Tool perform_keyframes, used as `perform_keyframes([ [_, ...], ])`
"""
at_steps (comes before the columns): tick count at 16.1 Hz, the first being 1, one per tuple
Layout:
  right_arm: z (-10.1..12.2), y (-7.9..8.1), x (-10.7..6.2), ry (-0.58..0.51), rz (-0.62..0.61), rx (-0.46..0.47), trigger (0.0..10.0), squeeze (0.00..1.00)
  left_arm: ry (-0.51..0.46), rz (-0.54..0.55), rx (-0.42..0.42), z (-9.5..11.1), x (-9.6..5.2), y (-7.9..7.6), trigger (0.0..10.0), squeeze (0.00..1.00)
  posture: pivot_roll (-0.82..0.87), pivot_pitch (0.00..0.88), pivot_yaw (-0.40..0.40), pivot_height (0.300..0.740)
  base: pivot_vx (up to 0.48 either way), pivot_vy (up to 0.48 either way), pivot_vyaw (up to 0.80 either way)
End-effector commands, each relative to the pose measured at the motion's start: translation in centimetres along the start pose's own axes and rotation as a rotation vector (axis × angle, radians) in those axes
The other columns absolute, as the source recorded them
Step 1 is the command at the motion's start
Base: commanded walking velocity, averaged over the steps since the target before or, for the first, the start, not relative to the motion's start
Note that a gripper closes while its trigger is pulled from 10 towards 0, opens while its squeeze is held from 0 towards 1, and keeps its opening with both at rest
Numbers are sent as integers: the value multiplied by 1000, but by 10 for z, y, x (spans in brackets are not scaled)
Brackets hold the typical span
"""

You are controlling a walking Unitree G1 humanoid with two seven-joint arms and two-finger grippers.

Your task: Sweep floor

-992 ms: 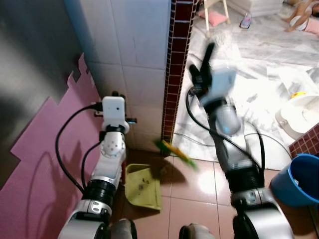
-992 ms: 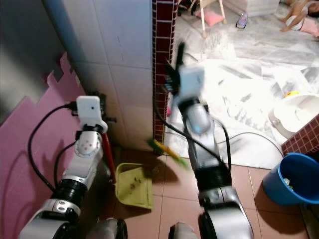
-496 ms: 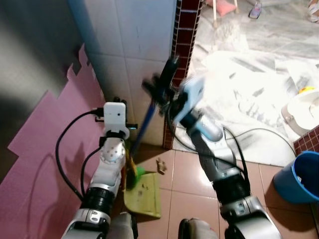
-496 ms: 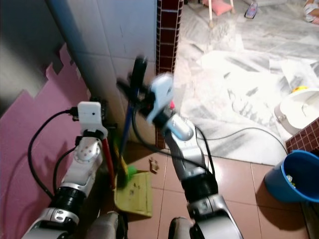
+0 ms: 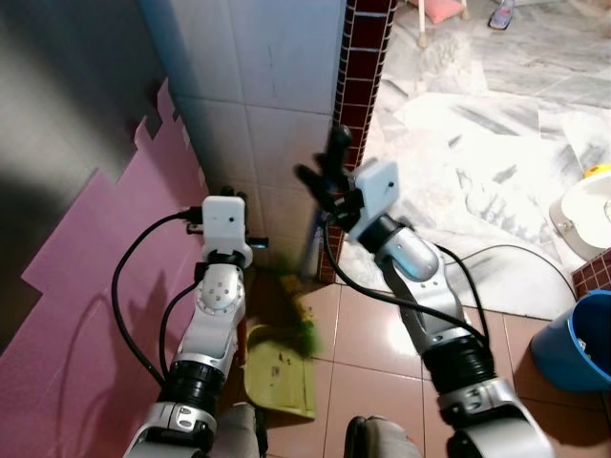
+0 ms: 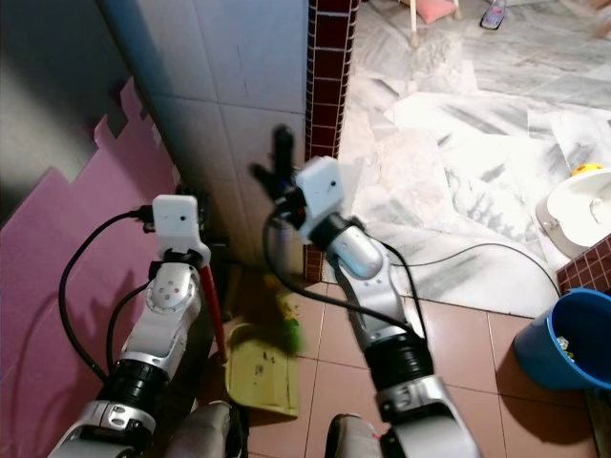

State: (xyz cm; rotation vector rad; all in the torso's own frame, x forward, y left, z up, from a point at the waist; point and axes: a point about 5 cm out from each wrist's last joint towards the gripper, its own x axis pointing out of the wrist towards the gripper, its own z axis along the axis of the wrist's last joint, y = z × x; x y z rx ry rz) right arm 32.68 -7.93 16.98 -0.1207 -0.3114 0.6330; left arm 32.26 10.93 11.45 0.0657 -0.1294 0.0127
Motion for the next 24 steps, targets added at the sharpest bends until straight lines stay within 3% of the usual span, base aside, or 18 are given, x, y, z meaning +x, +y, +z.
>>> perform_keyframes([
  [1, 9, -6, 2, -32, -26, -22, 10000, 0, -38, -14, 5, 9, 2, 1, 10000, 0, 33, 192, 53, 740, 0, 0, 0],
  [3, 4, -14, -3, 21, -60, -76, 10000, 0, -32, -26, 4, 9, 3, 2, 10000, 0, 31, 188, 53, 740, 0, 0, 0],
  [8, -9, -21, -12, 90, -77, -101, 10000, 0, -19, -42, -1, 8, 5, -3, 10000, 0, 19, 172, 49, 740, 0, 0, 0],
  [10, -21, -17, -20, 185, 9, -148, 10000, 0, -20, -40, 2, 9, 7, -2, 10000, 0, 16, 167, 49, 740, 0, 0, 0],
  [14, -22, -6, -30, 242, 189, -159, 10000, 0, -12, -46, -4, 9, 10, -3, 10000, 0, -8, 158, 54, 740, 0, 0, 0],
  [17, -22, -8, -25, 231, 91, -150, 10000, 0, -8, -86, -37, 13, 13, -17, 10000, 0, -11, 149, 50, 740, 0, 0, 0],
  [20, -22, 2, -23, 246, 117, -101, 10000, 0, -8, -89, -39, 12, 13, -17, 10000, 0, -10, 147, 50, 740, 0, -97, 0],
  [23, -31, -7, -28, 353, 154, -204, 10000, 0, -4, -92, -38, 11, 13, -17, 10000, 0, -10, 143, 44, 740, 0, -298, 0],
  [24, -34, -12, -29, 385, 167, -294, 10000, 0, -3, -92, -39, 11, 13, -17, 10000, 0, -9, 142, 42, 740, 0, -296, 0],
])
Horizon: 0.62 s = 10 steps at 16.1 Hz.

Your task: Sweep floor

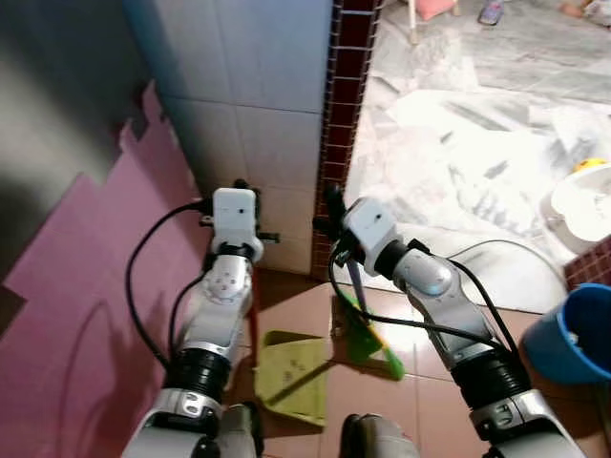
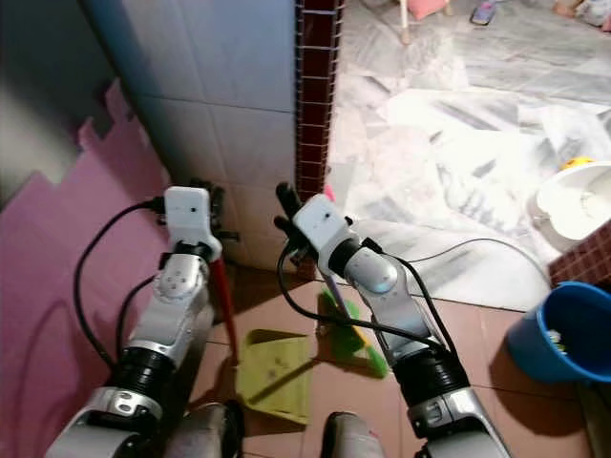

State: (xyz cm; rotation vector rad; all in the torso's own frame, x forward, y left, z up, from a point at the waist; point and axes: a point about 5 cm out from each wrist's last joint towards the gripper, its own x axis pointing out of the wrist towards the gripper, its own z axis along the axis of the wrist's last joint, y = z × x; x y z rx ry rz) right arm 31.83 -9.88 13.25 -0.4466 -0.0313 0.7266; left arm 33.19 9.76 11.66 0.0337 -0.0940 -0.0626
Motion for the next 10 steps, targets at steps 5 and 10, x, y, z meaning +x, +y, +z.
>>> perform_keyframes([
  [5, 3, -12, 1, 61, -26, -152, 10000, 0, -32, -25, -3, 7, 3, -7, 10000, 0, -6, 139, 41, 740, 0, -296, 0],
  [10, 0, -17, 1, 35, -106, -114, 10000, 0, -39, -17, 10, 8, 3, -5, 10000, 0, -5, 137, 41, 740, 0, -167, 0],
])
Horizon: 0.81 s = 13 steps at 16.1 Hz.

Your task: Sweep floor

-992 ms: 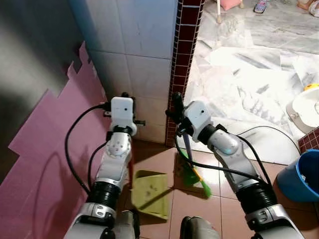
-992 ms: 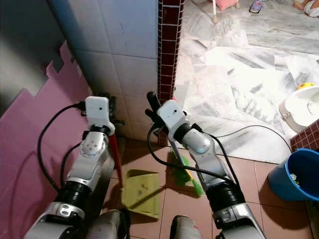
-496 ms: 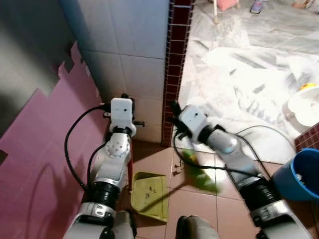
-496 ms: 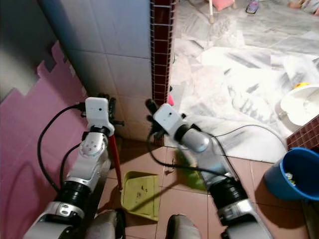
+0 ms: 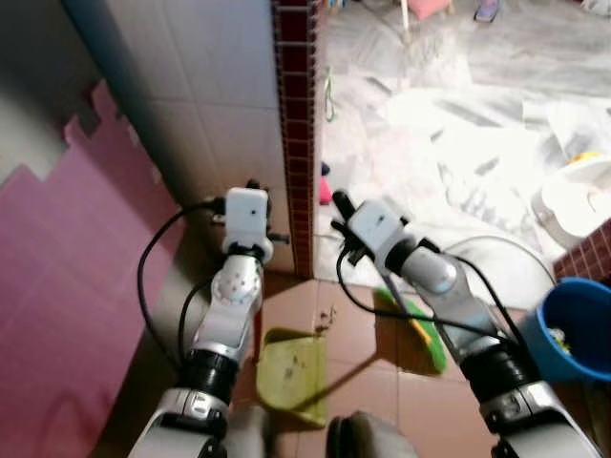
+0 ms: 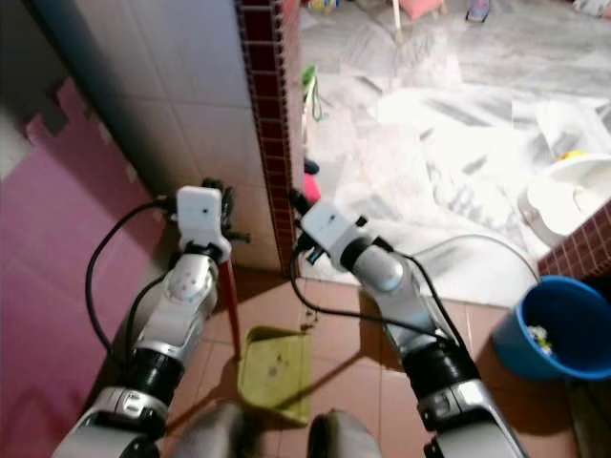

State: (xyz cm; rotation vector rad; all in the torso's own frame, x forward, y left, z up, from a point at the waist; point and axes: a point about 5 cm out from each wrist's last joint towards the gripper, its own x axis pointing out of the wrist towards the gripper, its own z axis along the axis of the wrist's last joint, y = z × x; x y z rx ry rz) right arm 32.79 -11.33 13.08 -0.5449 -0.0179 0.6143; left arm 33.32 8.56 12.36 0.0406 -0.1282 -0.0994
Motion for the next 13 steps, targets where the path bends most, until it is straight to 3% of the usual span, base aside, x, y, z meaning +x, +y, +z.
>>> perform_keyframes([
  [1, 6, -1, 1, -27, -12, -28, 10000, 0, -4, 24, 4, 1, 0, 8, 10000, 0, -6, 140, 40, 740, 0, 0, 0],
  [6, 5, 1, 2, -36, -25, -37, 10000, 0, -5, 95, 35, 2, -3, 16, 10000, 0, -4, 142, 39, 740, 0, 0, 0],
  [9, 16, 6, 1, -140, -31, -30, 10000, 0, -31, 245, 81, 3, -10, 40, 10000, 0, -3, 154, 37, 740, 0, 0, 0],
  [13, 24, 11, -4, -211, -80, 17, 10000, 0, -58, 308, 112, 8, -5, 56, 10000, 0, -12, 182, 36, 740, 0, 0, 463],
])
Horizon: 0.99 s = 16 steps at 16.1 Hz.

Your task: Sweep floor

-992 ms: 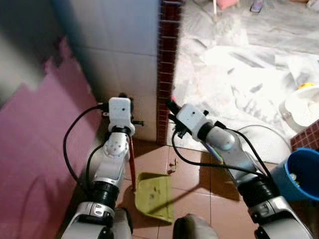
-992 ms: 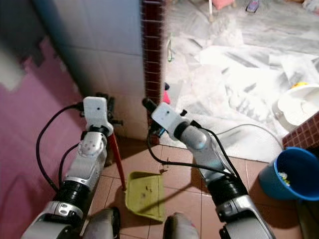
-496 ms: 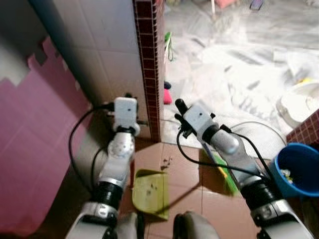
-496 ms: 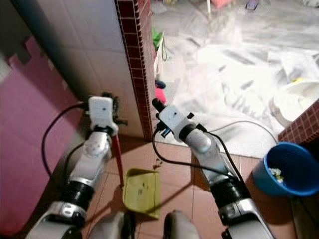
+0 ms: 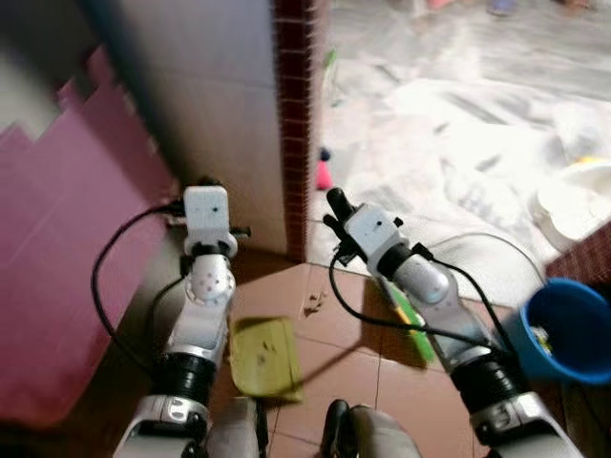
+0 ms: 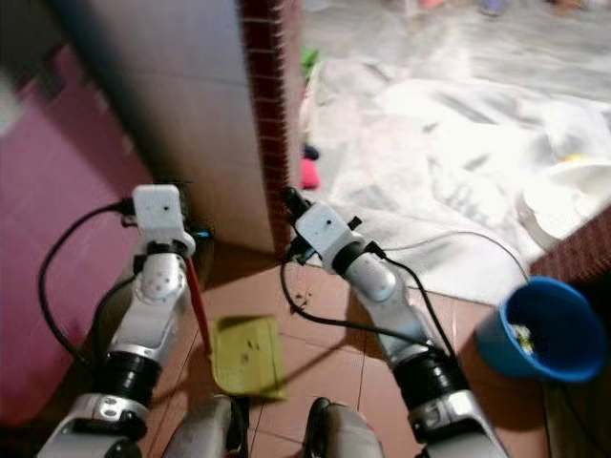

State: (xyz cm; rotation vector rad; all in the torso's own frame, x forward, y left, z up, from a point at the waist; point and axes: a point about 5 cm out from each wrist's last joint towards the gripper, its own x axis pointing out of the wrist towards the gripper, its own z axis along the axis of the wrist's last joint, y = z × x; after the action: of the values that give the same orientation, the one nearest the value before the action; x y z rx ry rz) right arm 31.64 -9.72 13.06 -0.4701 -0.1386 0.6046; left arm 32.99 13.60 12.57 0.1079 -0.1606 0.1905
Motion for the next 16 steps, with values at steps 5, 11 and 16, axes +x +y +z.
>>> perform_keyframes([
  [5, 33, -2, -1, -193, -83, -9, 10000, 0, -151, 134, -3, 15, 21, 12, 10000, 0, -36, 239, 28, 740, 0, 0, 0],
  [11, 39, 9, -9, -231, -67, 48, 10000, 0, -70, 93, -60, 7, 31, -13, 10000, 0, -94, 290, 14, 740, 0, 0, 0],
  [16, 30, 13, -12, -181, -107, 215, 10000, 0, -32, -14, -136, 5, 22, -50, 10000, 0, -128, 298, 7, 740, 0, 0, 0],
])
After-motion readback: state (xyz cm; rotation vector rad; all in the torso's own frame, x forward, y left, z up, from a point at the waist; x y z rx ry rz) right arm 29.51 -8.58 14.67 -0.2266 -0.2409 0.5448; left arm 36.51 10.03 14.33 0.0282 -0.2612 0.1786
